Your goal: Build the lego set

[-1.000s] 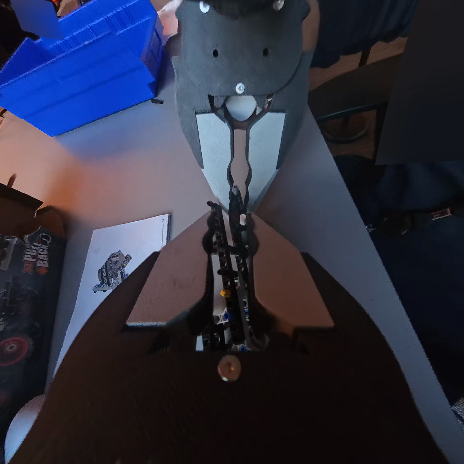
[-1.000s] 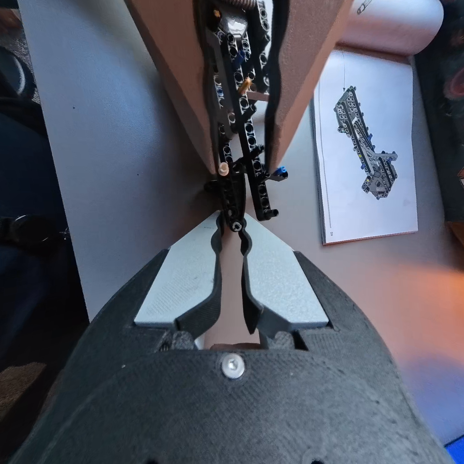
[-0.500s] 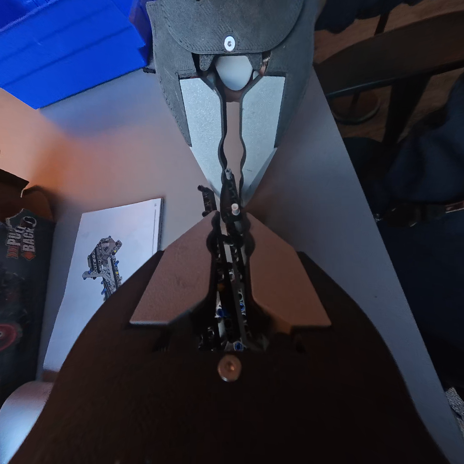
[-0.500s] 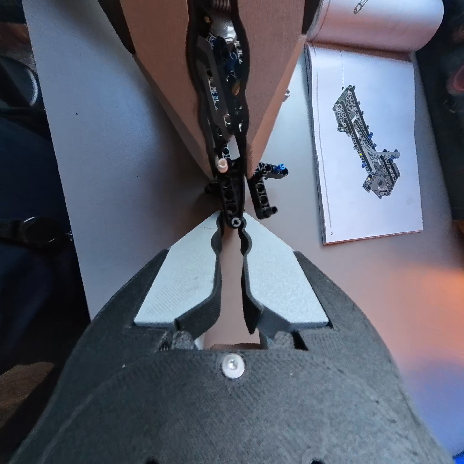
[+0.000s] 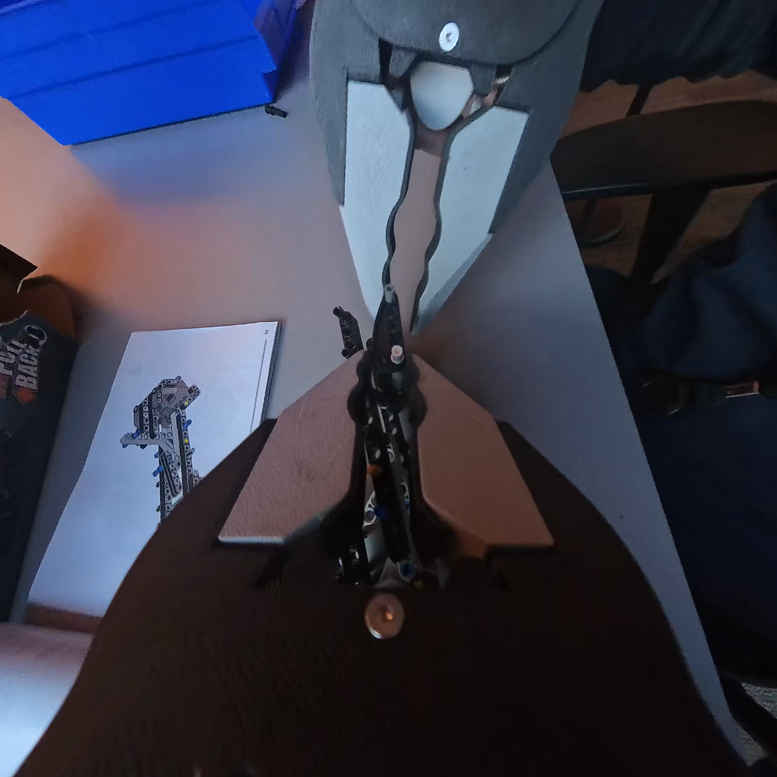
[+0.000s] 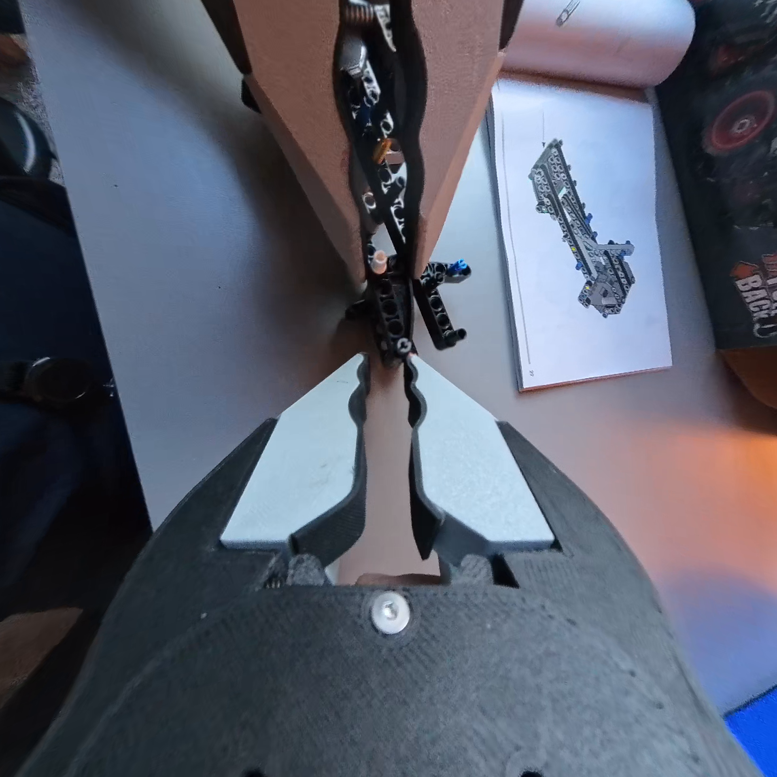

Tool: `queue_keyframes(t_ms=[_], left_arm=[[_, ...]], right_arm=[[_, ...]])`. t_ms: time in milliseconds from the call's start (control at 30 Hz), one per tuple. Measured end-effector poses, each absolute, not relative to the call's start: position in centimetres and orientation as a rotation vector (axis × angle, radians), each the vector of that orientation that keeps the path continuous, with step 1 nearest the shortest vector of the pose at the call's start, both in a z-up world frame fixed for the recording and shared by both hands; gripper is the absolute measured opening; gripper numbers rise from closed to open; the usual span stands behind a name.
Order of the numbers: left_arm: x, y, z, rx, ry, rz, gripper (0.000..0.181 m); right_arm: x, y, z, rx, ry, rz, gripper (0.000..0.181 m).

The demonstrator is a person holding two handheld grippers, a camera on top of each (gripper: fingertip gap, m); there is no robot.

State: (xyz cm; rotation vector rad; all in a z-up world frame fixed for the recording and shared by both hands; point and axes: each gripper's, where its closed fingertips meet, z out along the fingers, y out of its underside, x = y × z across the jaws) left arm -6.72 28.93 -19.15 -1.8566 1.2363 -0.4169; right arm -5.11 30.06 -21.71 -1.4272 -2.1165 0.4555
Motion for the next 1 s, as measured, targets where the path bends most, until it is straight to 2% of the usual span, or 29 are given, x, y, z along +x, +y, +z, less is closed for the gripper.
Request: queue_keyframes(t_ms=[33, 267, 433, 533, 633, 700, 1000], left_arm=[[-6.8, 29.0, -19.1, -1.866, 1.223, -0.419, 0.012], [-7.2, 29.6, -19.2, -1.928, 1.141, -0.438, 0.012], [-7.0, 29.6, -19.2, -1.95, 1.116, -0.431, 0.012], [-6.9, 29.7, -19.2, -1.952, 1.106, -0.423, 0.012], [-6.9, 29.8, -19.1, -1.954, 1.1, -0.429, 0.012], [-6.9, 29.8, -19.1, -1.955, 1.099, -0.429, 0.012], [-6.8, 29.9, -19.1, -1.964, 1.088, -0.443, 0.012]], right_arm=[[-5.0, 30.1, -21.3, -1.424, -2.104, 0.46, 0.013], [-6.4, 29.7, -16.9, -1.276, -2.018, 0.511, 0.017], [-7.6, 29.8, -18.6, -1.203, -2.142, 0.516, 0.0], [-7.6, 29.7, -18.7, -1.145, -2.196, 0.536, 0.0], [-7.4, 30.0, -18.2, -1.099, -2.229, 0.486, 0.014], [-7.3, 29.7, -18.5, -1.078, -2.279, 0.492, 0.006], [-7.1, 29.2, -18.9, -0.969, -2.398, 0.461, 0.0]])
